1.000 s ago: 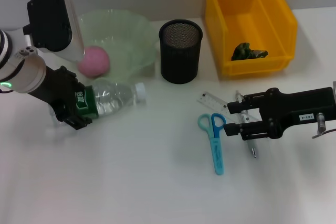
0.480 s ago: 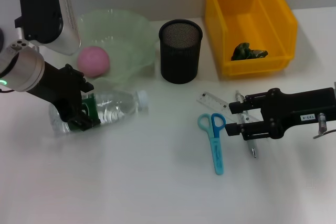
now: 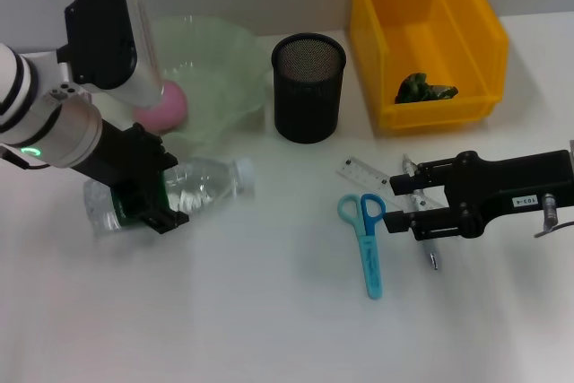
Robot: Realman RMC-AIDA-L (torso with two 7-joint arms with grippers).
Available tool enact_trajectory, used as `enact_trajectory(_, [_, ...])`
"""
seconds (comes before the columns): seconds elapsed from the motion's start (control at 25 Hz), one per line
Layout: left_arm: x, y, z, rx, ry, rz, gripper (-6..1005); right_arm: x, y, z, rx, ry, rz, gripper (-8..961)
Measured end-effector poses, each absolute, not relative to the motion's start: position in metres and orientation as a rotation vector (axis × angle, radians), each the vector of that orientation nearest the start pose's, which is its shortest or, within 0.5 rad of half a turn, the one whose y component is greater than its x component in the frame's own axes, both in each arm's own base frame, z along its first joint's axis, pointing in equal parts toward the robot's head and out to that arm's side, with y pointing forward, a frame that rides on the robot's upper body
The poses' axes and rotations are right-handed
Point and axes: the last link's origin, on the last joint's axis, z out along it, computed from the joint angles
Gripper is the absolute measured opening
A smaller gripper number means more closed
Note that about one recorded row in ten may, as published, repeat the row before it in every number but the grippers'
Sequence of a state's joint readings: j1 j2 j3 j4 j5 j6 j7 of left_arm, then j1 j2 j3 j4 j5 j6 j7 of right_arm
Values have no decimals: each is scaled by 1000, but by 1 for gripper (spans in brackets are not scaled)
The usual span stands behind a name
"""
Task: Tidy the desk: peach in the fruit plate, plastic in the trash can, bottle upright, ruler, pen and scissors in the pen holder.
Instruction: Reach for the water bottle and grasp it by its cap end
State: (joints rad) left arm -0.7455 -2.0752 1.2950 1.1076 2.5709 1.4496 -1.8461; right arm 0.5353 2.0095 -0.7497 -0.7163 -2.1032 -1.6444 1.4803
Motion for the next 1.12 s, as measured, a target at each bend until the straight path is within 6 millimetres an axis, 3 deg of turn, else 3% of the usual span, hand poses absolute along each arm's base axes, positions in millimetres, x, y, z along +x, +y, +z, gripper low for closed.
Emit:
enact_trajectory(0.32, [-171,384,-19,-2885,-41,565,825,272,325,22,-2873,649,494,634])
enact_trajectory(0.48, [-157,380,-15,-2919,-15,439,825,273,324,22,-2870,655,493,634])
enact_trajectory(0.64, [-156,379,-16,-2921,-4,432,824,274,323,22,-2870,658,491,634])
enact_trajectory(1.12, [-166,389,-48,-2851,45,474,824,277,321,24,-2864,669,490,633])
